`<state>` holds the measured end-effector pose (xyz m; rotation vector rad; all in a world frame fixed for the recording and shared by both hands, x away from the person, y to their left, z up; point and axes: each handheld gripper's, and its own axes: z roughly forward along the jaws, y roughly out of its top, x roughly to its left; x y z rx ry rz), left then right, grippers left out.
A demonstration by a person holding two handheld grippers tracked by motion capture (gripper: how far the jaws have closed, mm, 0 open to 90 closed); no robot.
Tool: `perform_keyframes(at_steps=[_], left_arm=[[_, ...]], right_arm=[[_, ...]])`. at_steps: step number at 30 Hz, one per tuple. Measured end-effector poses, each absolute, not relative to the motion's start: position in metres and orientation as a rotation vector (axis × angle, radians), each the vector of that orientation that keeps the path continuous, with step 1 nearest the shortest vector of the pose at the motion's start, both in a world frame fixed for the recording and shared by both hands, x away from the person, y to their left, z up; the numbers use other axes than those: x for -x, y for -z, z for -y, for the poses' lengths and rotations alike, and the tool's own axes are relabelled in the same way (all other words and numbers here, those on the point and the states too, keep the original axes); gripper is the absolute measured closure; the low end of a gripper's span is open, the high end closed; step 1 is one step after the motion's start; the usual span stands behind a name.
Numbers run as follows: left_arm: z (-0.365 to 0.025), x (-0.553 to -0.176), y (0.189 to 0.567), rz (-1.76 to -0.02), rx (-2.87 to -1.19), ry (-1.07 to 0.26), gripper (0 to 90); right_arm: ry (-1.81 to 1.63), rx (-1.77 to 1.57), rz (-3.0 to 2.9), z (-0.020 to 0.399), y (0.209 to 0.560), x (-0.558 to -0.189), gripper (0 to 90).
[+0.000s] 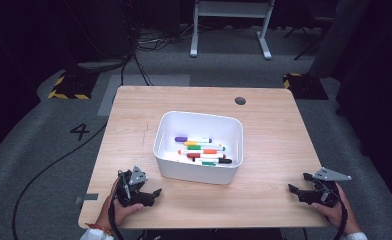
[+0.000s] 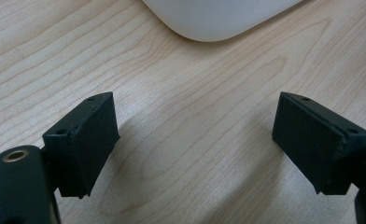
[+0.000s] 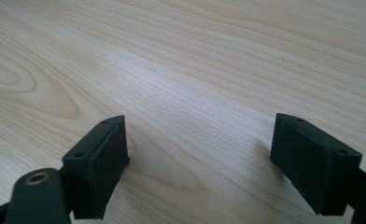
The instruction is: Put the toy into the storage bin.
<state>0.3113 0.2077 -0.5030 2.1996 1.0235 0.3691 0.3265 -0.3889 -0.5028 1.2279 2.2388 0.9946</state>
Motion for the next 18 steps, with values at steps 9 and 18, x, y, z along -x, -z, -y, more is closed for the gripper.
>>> perform_keyframes(at_steps=[9,18], left_arm=[[-0.2074,-0.3115,0.5030,-1.028,-2.198,-0.363,14.4],[-0.2074,-0.3112,0.5030,-1.028,-2.198,-0.373,14.6]], right_arm=[[-0.996,-1.231,-2.237,0.3888,0.5029,-0.3263,19.0],[-0.992,-1.241,-2.227,0.3882,0.5030,-0.3257,19.0]])
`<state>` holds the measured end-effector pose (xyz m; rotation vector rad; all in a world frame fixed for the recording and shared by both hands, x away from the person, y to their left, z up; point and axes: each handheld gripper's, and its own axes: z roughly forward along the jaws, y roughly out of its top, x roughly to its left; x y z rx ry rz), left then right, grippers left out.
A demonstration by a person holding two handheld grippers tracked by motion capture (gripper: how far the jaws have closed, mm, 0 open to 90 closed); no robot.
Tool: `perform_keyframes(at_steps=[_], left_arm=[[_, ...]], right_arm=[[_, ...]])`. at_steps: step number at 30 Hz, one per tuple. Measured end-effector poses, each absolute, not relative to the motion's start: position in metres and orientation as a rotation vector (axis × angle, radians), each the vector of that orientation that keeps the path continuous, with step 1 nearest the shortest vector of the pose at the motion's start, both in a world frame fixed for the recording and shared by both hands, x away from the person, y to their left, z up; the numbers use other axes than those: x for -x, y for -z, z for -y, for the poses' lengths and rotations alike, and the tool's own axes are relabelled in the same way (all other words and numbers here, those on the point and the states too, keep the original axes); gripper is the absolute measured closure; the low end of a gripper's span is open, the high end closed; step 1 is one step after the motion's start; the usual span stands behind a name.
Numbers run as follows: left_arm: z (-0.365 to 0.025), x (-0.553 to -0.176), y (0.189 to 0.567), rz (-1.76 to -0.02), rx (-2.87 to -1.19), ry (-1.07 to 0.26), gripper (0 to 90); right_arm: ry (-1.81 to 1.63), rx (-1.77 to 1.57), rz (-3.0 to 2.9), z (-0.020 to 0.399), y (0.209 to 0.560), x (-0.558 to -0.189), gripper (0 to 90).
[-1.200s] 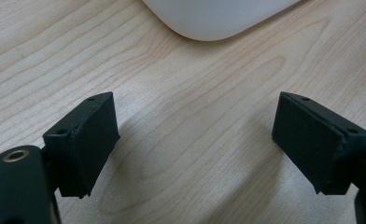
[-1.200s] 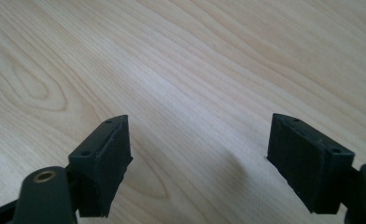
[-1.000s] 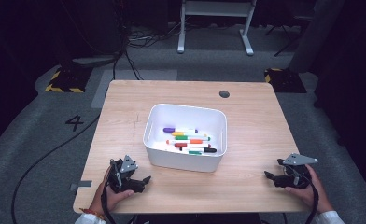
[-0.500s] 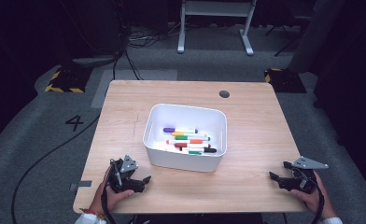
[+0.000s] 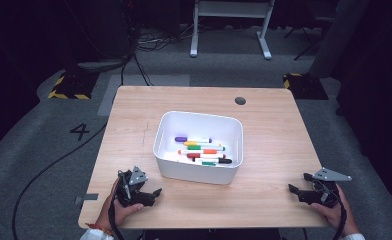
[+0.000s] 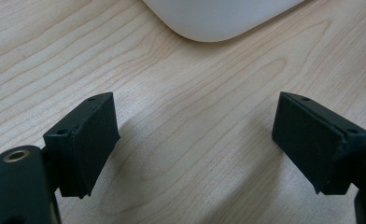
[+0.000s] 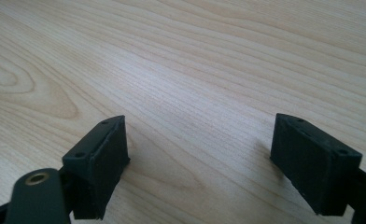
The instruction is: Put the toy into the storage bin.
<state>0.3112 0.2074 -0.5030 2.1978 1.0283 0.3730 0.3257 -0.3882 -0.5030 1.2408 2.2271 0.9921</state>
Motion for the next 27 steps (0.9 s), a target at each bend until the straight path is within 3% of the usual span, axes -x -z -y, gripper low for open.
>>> perform_keyframes(at_steps=[27], left_arm=[[-0.2075,-0.3134,0.5030,-1.024,-2.200,-0.368,14.4]], right_arm=[[-0.991,-1.244,-2.227,0.3881,0.5030,-0.3260,18.8]])
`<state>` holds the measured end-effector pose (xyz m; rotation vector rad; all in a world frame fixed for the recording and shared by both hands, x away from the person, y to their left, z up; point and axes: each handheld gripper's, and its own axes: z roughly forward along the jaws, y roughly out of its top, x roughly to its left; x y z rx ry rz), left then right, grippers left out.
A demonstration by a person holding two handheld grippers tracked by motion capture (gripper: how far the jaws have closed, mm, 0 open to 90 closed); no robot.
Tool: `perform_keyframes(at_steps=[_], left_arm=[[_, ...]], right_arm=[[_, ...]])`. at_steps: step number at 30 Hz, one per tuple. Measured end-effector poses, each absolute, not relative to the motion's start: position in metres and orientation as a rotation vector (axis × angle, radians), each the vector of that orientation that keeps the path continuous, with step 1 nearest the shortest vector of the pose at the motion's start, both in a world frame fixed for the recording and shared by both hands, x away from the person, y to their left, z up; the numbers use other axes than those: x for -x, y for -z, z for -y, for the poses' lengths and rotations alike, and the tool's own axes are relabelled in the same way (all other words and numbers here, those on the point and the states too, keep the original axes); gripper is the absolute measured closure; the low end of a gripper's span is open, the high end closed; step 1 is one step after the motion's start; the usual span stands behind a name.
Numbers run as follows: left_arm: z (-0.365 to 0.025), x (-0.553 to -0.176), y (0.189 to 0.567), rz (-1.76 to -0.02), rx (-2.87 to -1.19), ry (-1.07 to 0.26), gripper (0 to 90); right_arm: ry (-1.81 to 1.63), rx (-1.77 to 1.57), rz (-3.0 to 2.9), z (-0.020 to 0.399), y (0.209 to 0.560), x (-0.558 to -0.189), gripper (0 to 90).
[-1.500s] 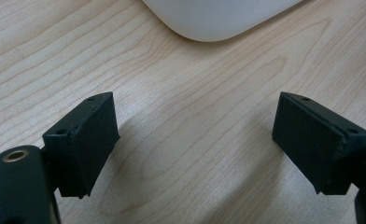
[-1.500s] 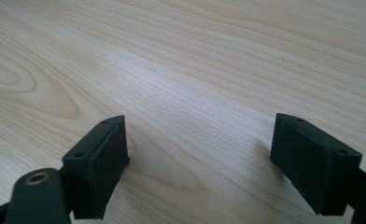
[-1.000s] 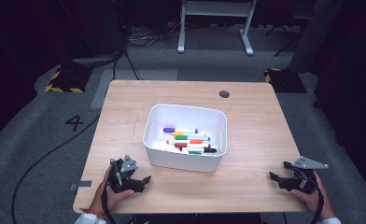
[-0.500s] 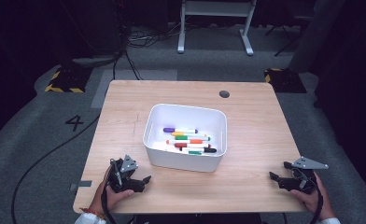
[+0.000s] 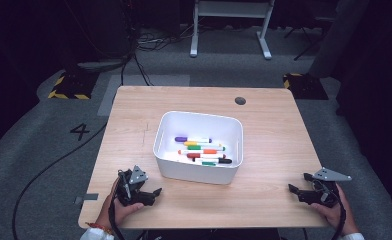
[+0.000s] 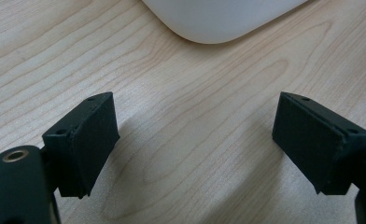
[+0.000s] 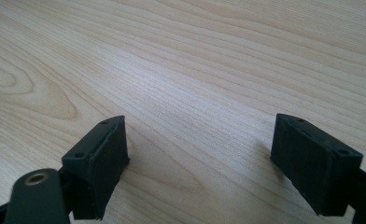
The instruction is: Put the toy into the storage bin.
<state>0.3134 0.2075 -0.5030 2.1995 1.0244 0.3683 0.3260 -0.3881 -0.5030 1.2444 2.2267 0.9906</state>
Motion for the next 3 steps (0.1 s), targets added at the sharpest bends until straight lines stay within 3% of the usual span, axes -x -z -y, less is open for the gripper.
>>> perform_keyframes(at_steps=[3], left_arm=[[-0.2076,-0.3141,0.5030,-1.026,-2.198,-0.370,14.4]], right_arm=[[-0.988,-1.239,-2.229,0.3881,0.5031,-0.3266,18.7]])
